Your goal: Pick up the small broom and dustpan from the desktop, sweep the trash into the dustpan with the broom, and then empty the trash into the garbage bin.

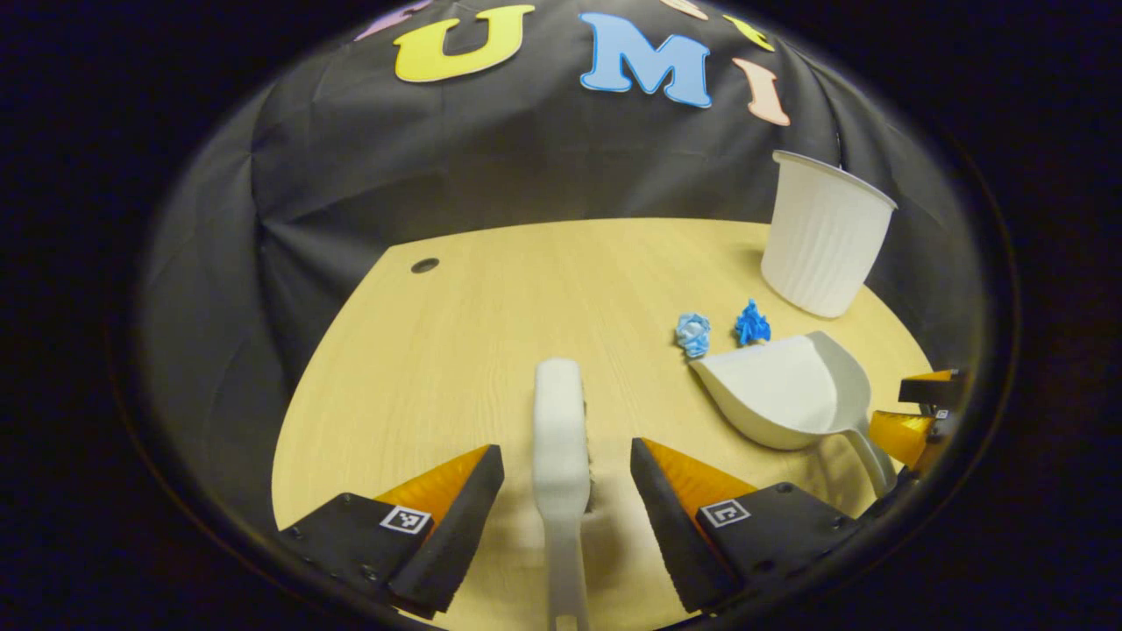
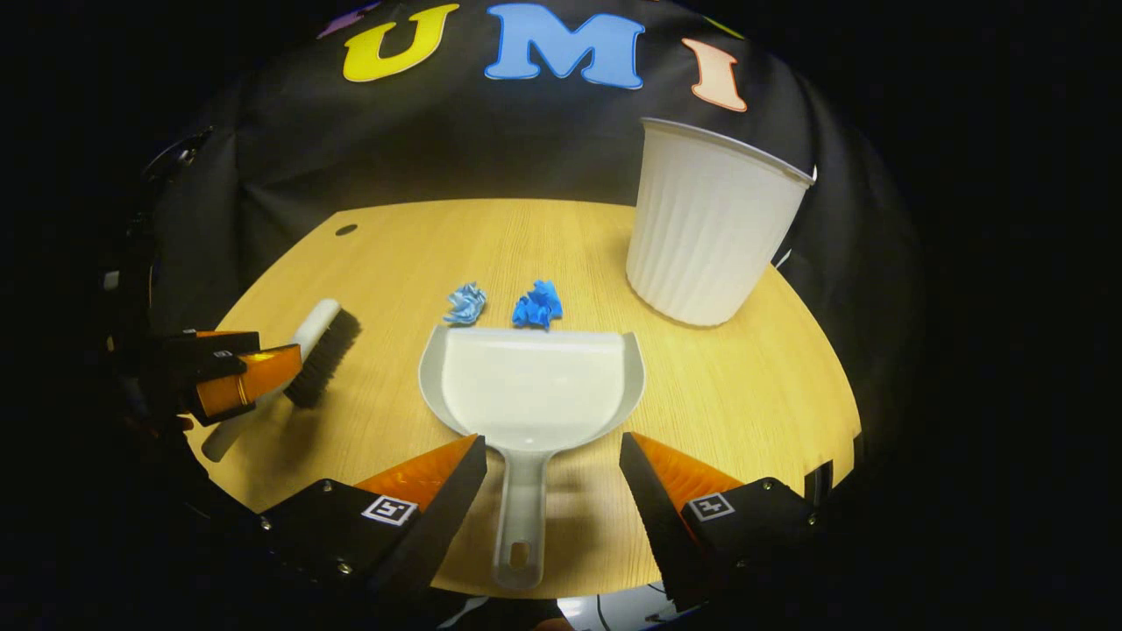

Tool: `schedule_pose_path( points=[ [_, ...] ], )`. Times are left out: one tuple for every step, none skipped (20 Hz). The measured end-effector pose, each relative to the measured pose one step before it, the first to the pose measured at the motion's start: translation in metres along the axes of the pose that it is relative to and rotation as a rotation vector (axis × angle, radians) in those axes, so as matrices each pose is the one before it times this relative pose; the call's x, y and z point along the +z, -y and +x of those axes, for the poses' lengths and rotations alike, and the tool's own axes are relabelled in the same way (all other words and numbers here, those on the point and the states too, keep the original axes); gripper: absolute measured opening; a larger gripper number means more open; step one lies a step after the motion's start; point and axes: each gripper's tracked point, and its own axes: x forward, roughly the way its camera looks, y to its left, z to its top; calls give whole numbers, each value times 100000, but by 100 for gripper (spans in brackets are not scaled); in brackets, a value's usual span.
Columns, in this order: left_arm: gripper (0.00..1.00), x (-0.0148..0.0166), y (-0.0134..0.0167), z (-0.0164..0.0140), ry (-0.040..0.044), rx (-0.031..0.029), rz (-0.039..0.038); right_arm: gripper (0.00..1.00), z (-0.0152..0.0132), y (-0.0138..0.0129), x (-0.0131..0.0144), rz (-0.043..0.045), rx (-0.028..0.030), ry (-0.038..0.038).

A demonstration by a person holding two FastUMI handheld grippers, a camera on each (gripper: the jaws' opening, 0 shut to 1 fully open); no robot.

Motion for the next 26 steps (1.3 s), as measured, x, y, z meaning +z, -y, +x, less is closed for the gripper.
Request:
schedule_pose_path(
  points=[
    [96, -210, -20, 240, -1447, -189, -85, 96, 315, -137, -586, -504, 365, -2884],
    [96, -105, -88, 224, -1417, -18, -71, 96, 216, -94, -526, -148, 689, -2817],
    [96, -322, -7, 364, -1649, 54, 109, 96, 415, -265, -688, -2, 758, -2440],
    [96, -290, 11, 393, -1890, 186, 276, 96, 440, -171, -430, 203, 932, -2471],
    [99, -167, 7, 509, -1293, 10, 276, 96, 488, -232, -207, 509, 1150, -1806],
    [96, -178, 41, 337, -1145, -154, 177, 96, 539, -177, -68, 445, 682, -1640],
    [99, -166, 138, 391, -1392, -367, 217, 96, 648, -48, -213, 141, 451, -1624],
    [96, -145, 141, 319, -1651, -650, 101, 96, 531, -71, -16, -36, 439, -1664],
    [96, -219, 212, 382, -1168, -374, -140, 96, 643, -47, 24, 33, 463, -1209],
    [94, -32, 189, 483, -918, -229, -28, 96, 420, -105, 123, 107, 544, -1128],
    [92, -87, 130, 331, -1082, 120, 221, 96, 305, -67, 109, 317, 328, -721],
    [98, 68, -22, 293, -468, 206, 315, 96, 272, -53, 213, 162, 395, -675],
    [88, -8, 16, 304, -627, 236, 241, 96, 332, -101, 28, 70, 503, -497],
    [91, 91, -71, 197, -554, 389, 403, 93, 253, 7, 85, -295, 32, -644],
    [80, -13, 141, 203, -207, -34, 514, 88, 237, 115, -40, -509, -61, -549],
    [87, 151, -207, 287, -13, 788, 598, 86, 156, 220, 37, -374, -561, -459],
    [81, 86, -235, 3, -136, 640, 565, 77, 224, 64, -97, -537, 172, -365],
    [75, 113, -297, 228, -331, 906, 691, 74, 118, 82, 24, -974, 328, -415],
    [66, 91, -165, 238, -21, 1024, 673, 74, 161, 159, -139, -681, 39, -253],
    [63, 113, -240, 111, -334, 447, 871, 65, 41, -3, -46, -493, 497, -222],
    [56, -29, -83, 170, -529, 472, 1347, 53, -76, 15, 37, -242, 228, 241],
    [53, 76, -78, 226, -34, 29, 957, 48, 18, 18, 27, -552, 837, -73],
    [54, 274, 105, 231, 266, 301, 902, 46, 238, -41, 9, -645, 917, -48],
    [52, 251, 65, 172, -8, -336, 1623, 46, 139, 86, -261, -690, 449, -378],
    [54, 262, 64, 224, 416, 15, 1767, 37, -420, 9, 256, -1156, 959, -33],
    [54, 321, 232, 290, 148, -823, 2211, 36, 58, 120, -50, -1612, 658, -123]
  ],
)
